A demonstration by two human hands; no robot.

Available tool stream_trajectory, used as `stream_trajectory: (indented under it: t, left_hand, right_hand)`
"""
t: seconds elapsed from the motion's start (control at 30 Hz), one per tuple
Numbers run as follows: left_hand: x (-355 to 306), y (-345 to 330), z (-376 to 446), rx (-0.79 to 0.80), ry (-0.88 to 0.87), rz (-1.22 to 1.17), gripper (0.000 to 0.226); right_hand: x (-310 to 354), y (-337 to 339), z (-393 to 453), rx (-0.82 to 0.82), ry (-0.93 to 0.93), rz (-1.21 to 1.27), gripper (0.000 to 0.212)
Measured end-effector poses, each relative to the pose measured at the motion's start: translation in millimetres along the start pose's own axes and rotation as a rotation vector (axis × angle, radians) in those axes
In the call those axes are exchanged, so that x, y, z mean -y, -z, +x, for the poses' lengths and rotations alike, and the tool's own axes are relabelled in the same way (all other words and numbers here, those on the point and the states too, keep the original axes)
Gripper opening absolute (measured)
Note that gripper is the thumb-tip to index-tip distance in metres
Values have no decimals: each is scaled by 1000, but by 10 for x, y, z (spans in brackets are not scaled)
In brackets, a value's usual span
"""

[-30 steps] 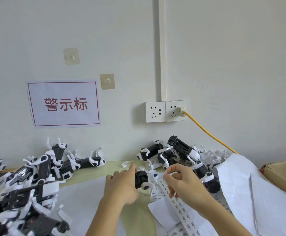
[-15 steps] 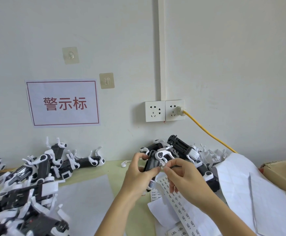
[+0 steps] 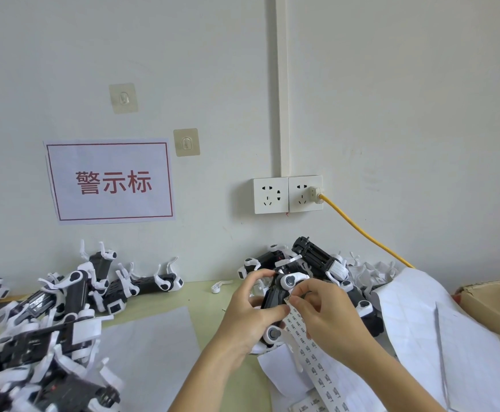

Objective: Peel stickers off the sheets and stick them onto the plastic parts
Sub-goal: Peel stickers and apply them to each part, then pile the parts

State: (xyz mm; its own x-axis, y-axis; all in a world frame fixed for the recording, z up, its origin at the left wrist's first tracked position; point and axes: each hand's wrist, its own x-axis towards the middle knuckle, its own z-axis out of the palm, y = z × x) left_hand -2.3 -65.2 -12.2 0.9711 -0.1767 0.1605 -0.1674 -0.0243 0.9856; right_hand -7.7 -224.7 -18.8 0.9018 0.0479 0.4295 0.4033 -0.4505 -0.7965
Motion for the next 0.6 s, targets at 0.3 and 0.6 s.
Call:
stream_trajectory:
  t: [0.3,0.6]
  left_hand:
    - [3,-6,28,44,-36,-47,50]
    - [36,22,47,58,-41,-13,53]
  right_hand:
    - [4,-5,9,-26,50,-60,21]
    - [-14,-16,14,-54,77,-107,22]
